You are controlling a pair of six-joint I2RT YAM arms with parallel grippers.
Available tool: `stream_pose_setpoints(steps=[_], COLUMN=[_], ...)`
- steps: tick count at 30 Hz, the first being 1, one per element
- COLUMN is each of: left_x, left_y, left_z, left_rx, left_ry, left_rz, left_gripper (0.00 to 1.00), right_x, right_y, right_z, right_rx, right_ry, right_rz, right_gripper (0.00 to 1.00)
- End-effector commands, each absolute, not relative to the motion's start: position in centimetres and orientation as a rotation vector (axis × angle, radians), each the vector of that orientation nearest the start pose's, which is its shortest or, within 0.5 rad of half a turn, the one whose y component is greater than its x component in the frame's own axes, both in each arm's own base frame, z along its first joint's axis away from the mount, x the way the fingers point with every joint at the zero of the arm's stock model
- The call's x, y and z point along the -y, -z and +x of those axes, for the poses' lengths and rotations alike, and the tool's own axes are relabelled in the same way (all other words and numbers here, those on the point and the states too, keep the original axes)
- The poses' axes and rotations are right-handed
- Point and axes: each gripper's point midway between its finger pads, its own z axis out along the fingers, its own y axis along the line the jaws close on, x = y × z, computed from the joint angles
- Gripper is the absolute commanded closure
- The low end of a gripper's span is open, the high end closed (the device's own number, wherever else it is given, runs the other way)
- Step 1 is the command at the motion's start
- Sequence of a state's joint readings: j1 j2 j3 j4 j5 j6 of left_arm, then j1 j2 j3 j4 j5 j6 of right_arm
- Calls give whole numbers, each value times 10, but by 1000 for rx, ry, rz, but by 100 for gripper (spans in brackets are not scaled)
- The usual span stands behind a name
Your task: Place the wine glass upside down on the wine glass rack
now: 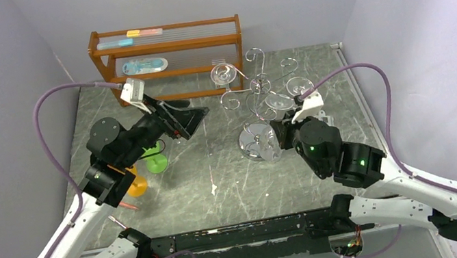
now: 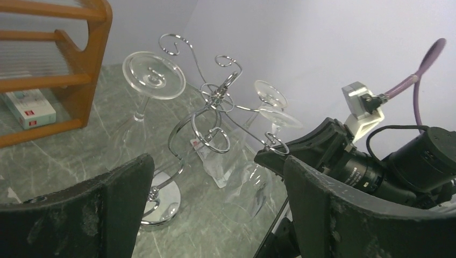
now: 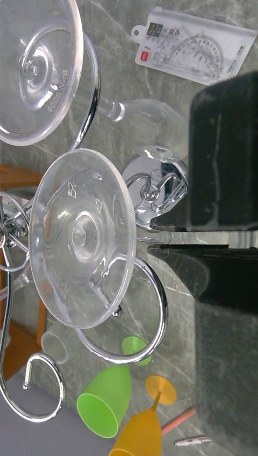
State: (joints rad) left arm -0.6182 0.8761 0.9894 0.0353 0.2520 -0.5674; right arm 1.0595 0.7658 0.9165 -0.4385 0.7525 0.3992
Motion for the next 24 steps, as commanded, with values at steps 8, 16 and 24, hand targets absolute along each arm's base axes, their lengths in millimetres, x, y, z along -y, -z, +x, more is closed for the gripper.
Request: stream_pose_setpoints(steps=[8,16,24], left_x=[273,277,278], left_y=[-369,-366,-363], left_z=[242,243,243], left_rx=[-1692,-1694,-1702], left_ry=[1256,1280,1280], left_rz=[233,235,235], left_gripper=[8,10,10], right_x=[-178,-187,-193], right_y=[-305,-308,-311], right_z=[235,241,236], right_rx=[-1718,-1683,-1631], right_ry=[-439,-527,-615], right_rz=[6,-67,-160], right_gripper=[100,100,100])
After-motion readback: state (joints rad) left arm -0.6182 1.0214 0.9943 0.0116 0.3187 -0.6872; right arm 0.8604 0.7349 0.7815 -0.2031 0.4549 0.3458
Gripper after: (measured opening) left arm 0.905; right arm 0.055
